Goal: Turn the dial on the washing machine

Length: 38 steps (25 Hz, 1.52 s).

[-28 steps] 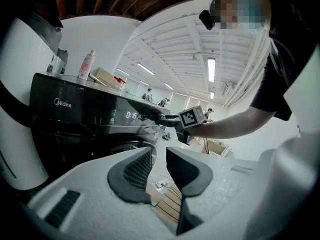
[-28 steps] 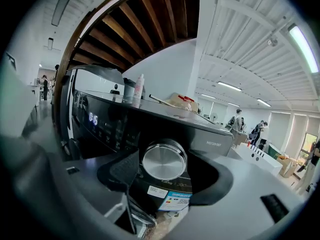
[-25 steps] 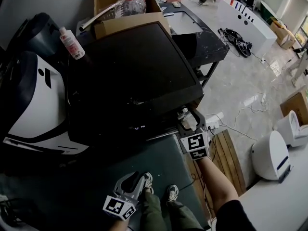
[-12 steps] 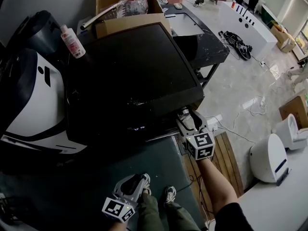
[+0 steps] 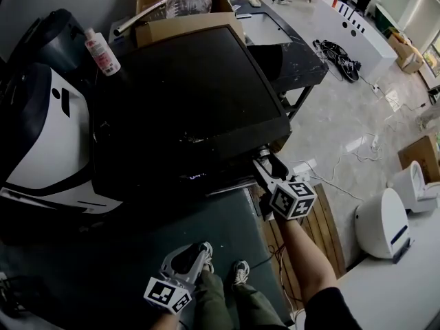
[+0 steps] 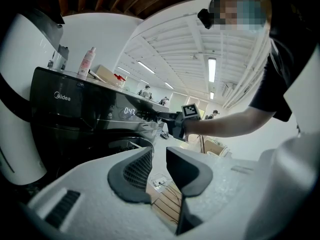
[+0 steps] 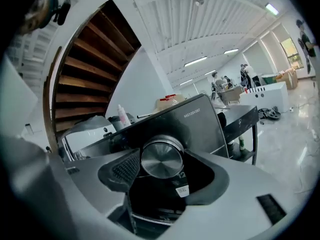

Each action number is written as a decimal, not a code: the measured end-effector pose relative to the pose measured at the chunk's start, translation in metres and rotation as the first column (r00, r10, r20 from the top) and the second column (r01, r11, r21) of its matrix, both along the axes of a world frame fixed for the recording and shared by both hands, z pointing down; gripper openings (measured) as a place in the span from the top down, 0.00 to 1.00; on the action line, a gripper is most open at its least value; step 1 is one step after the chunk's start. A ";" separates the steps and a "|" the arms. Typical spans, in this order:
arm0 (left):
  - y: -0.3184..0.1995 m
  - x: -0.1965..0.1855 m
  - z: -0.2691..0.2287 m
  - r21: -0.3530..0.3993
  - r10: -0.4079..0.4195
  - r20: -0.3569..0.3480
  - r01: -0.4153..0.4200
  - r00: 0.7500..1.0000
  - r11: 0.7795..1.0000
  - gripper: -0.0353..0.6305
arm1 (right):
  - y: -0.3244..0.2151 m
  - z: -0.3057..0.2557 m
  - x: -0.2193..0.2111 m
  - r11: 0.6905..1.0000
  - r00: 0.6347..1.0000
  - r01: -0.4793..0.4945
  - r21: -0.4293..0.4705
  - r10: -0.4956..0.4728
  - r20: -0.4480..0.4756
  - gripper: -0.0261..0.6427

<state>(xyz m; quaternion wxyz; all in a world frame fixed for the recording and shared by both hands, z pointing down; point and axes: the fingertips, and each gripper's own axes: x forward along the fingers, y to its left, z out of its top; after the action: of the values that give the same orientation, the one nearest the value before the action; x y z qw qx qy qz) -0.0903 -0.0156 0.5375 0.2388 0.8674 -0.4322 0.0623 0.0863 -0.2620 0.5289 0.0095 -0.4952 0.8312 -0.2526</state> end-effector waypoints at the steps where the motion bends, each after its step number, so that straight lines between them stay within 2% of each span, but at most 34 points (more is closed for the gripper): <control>1: 0.000 0.000 0.000 -0.001 0.000 0.000 0.000 1.000 1.000 0.82 | 0.000 -0.001 0.000 1.000 0.999 -0.003 -0.013 0.003 0.041 0.56; 5: 0.001 0.004 0.000 -0.005 0.004 -0.001 -0.004 1.000 1.000 0.82 | -0.001 0.005 0.004 0.998 0.983 0.004 -0.066 0.008 0.181 0.55; 8: 0.000 0.007 0.001 -0.006 0.010 -0.002 -0.010 1.000 1.000 0.82 | -0.001 0.007 0.007 0.995 0.954 0.005 -0.102 0.026 0.297 0.55; 11: -0.001 0.010 0.000 -0.007 0.016 -0.005 -0.016 1.000 1.000 0.82 | -0.001 0.007 0.007 0.994 0.948 0.010 -0.106 0.024 0.317 0.55; 13: -0.001 0.013 0.000 -0.008 0.020 -0.005 -0.020 1.000 1.000 0.82 | -0.002 0.007 0.010 0.995 0.958 -0.006 -0.097 0.034 0.286 0.54; 15: -0.002 0.015 0.000 -0.008 0.022 -0.005 -0.022 1.000 1.000 0.82 | -0.002 0.006 0.014 0.997 0.974 -0.028 -0.073 0.043 0.221 0.46; 18: -0.004 0.018 -0.001 -0.006 0.025 -0.006 -0.025 1.000 1.000 0.82 | 0.004 0.005 0.013 0.999 0.991 -0.017 -0.032 0.021 0.132 0.45; 21: -0.004 0.021 -0.001 -0.005 0.031 -0.006 -0.031 1.000 1.000 0.82 | 0.011 0.009 0.007 1.000 0.999 0.029 0.011 -0.029 -0.013 0.43; 23: -0.003 0.023 -0.001 -0.005 0.032 -0.004 -0.032 0.999 0.999 0.82 | 0.014 0.007 0.002 0.997 0.989 0.063 0.054 -0.055 -0.137 0.42; 25: -0.003 0.024 -0.001 -0.005 0.033 -0.003 -0.033 0.999 0.999 0.82 | 0.016 0.003 -0.005 0.990 0.962 0.098 0.098 -0.069 -0.265 0.42; 28: -0.002 0.024 0.001 -0.009 0.033 -0.004 -0.033 0.999 0.999 0.82 | 0.016 0.002 -0.011 0.978 0.900 0.151 0.142 -0.076 -0.429 0.42; 30: -0.001 0.025 0.001 -0.012 0.036 -0.004 -0.036 0.999 0.999 0.82 | 0.016 0.002 -0.012 0.969 0.840 0.186 0.162 -0.071 -0.538 0.42; 33: 0.000 0.023 0.002 -0.016 0.037 -0.002 -0.037 0.999 0.999 0.82 | 0.014 0.002 -0.010 0.956 0.727 0.225 0.187 -0.037 -0.685 0.42; 35: 0.000 0.022 0.004 -0.020 0.034 -0.002 -0.034 0.999 0.999 0.82 | 0.013 0.003 -0.010 0.948 0.671 0.251 0.193 -0.027 -0.741 0.42; 38: 0.001 0.021 0.006 -0.025 0.032 0.000 -0.032 0.999 0.999 0.82 | 0.014 0.008 -0.011 0.942 0.631 0.280 0.185 -0.035 -0.775 0.43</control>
<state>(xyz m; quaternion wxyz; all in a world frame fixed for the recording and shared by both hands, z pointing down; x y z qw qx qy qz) -0.0698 -0.0150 0.5431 0.2486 0.8711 -0.4173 0.0718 0.0755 -0.2479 0.5367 -0.2914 -0.4729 0.8251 0.1034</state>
